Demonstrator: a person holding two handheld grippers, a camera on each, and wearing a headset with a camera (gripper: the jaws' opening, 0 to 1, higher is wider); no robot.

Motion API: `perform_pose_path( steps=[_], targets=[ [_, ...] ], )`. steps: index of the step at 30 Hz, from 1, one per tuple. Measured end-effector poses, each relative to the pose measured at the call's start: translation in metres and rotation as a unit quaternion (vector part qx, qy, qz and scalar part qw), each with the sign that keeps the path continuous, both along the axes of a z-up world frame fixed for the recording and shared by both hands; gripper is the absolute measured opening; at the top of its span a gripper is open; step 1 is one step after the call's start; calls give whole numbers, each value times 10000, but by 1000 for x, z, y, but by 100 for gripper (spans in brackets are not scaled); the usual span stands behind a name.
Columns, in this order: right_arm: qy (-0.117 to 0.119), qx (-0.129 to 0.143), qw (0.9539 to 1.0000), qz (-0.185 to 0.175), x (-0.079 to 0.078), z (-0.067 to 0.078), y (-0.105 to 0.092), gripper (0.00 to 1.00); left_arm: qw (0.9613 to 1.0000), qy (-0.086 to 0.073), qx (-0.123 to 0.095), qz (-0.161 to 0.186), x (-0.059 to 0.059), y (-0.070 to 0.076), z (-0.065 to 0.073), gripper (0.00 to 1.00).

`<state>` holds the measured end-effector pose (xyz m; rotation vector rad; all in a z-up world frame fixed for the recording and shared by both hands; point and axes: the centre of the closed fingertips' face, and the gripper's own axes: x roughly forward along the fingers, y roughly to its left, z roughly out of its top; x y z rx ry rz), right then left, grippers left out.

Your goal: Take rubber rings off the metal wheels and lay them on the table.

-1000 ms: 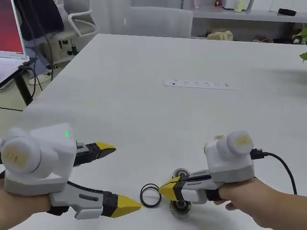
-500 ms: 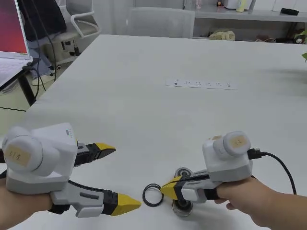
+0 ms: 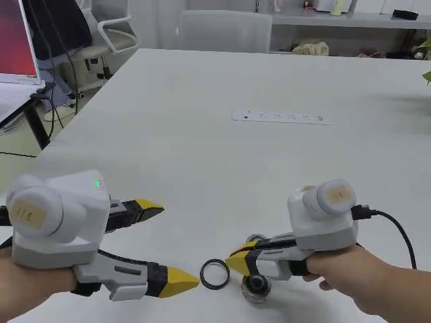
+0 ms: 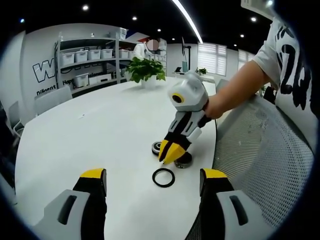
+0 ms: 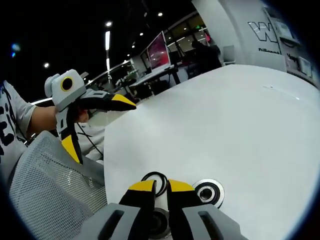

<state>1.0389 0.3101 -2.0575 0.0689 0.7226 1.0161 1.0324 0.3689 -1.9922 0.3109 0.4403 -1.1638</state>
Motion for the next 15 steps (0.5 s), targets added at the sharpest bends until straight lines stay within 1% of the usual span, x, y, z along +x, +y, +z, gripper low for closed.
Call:
perform_pose_path(
  steps=[2,6,9,15],
  targets=[
    [-37,21,10000,-24,2,3,-2,7,10000,3,-7,2,2,-1,1,74],
    [-183,58,9998,-78,5,12,-9,9,10000,-11,-9,-26,5,-5,2,73],
    [-271,87,9994,-177,9,17,-16,10,10000,-32,-21,-25,10,-9,4,73],
    [-378,43,9988,-308,15,21,-31,13,9999,-52,-19,-109,17,-19,6,70]
  ],
)
